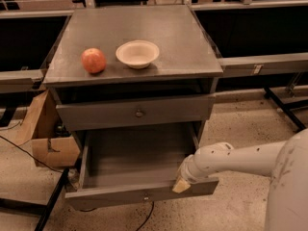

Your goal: Close middle drawer

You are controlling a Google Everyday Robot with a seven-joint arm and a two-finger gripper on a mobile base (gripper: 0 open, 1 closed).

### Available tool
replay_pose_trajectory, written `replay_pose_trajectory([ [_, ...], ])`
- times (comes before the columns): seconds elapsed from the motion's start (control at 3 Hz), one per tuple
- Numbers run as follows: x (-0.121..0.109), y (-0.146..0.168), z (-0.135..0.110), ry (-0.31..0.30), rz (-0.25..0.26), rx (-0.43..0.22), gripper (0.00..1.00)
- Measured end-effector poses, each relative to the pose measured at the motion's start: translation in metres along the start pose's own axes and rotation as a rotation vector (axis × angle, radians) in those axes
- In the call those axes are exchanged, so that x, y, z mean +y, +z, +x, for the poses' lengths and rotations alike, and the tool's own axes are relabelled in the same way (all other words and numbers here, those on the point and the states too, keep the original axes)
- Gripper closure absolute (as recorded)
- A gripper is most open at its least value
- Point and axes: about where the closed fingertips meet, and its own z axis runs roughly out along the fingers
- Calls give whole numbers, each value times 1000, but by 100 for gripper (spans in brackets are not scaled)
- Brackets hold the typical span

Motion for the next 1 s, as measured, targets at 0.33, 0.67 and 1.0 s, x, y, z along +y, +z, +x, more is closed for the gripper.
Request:
replay_pose_trajectory([
  [0.33, -3, -1, -2, 1, 13, -3, 60],
  [0.67, -8, -4, -5, -2, 31, -6, 35],
  [1.0, -30, -6, -18, 4, 83, -19, 13],
])
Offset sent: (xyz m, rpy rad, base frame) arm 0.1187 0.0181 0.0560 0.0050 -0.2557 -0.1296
